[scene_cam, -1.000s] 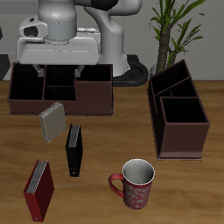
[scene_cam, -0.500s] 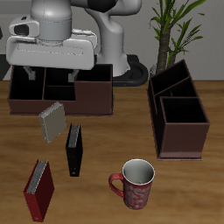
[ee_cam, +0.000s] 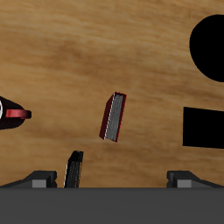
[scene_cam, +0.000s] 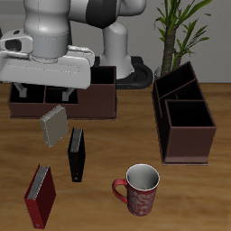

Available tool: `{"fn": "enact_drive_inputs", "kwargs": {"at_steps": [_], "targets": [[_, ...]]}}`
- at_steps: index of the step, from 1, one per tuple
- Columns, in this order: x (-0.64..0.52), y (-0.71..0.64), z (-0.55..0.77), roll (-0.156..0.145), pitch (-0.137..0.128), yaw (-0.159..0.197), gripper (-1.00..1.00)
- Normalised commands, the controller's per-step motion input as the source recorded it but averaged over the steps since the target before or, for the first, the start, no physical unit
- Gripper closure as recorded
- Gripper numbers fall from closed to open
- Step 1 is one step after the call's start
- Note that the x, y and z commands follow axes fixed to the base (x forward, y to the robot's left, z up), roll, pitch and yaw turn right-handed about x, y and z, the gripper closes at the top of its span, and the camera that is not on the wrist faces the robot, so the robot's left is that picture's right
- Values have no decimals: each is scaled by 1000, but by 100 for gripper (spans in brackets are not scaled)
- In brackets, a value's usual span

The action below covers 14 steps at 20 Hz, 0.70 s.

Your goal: Place the red book into the left desk caddy's back compartment

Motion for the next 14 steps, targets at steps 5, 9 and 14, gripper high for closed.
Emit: {"fn": "enact_drive_inputs", "kwargs": {"at_steps": [5,9,14], "targets": [[244,-88,-217,-16,-5,-39,-100],[196,-114,-246,-27,-22,-33,-100],[162,-161,-363,18,-15,-31,-100]]}}
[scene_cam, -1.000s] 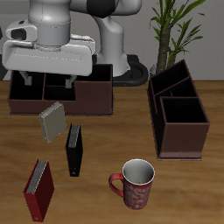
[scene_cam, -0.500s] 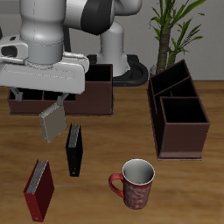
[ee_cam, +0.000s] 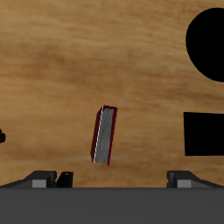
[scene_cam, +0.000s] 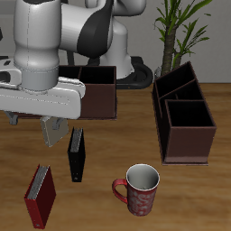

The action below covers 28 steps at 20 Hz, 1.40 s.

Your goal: Place the red book into the left desk caddy's back compartment

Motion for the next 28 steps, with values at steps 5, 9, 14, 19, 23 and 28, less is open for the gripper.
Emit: {"fn": "enact_drive_inputs", "kwargs": {"at_steps": [5,9,14,19,23,28], "targets": [[63,-43,-257,0,-2,-2,-100],[72,21,-277,29,-23,-20,-100],[42,40,-252,9,-29,-37,-100],[94,-31,-397,-13,0,-3,-100],[27,-64,-253,2,-10,-26,-100],[43,-66,-350,-4,11,-13,-100]]}}
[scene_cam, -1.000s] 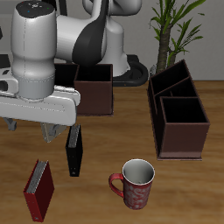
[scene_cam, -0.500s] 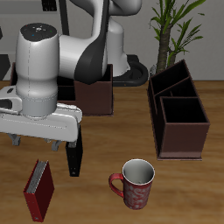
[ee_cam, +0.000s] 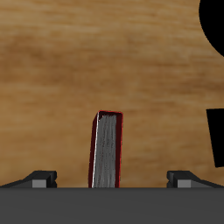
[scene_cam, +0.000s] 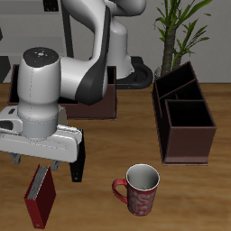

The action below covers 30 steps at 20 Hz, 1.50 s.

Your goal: Place the red book into the left desk caddy's back compartment

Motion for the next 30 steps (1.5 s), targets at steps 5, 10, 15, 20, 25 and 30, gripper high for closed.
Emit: {"fn": "enact_drive_inputs", "kwargs": {"at_steps": [5,10,15,20,25,30], "targets": [[41,-16,-278,-7,15,0,-100],[50,14,-217,-5,17,-10,-100],[63,33,-246,1,16,-8,-100],[68,33,-214,-5,21,-37,-100],[58,-17,-258,-22,35,-29,100],[-7,-1,-154,-12,25,-2,100]]}}
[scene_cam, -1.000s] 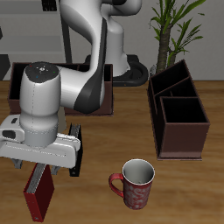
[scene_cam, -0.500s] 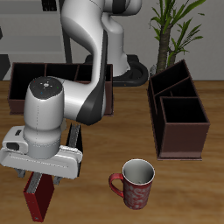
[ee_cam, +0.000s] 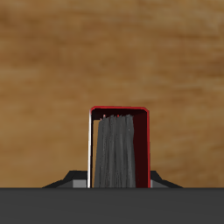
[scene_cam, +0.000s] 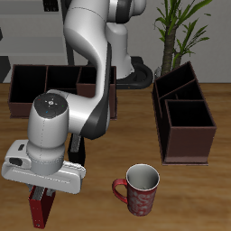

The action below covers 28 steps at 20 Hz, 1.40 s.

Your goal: Place the red book into the left desk caddy's back compartment

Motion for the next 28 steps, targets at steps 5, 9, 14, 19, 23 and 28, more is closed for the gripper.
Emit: {"fn": "enact_drive_inputs", "kwargs": {"at_steps": [5,9,14,19,23,28], "targets": [[-83,154,110,13,-12,-20,100],[-58,21,120,-1,-13,-12,100],[-382,83,904,-73,-105,-47,100],[-321,95,571,19,-80,74,100],[-149,-102,406,-5,-42,-5,100],[-508,77,622,2,-71,19,100]]}}
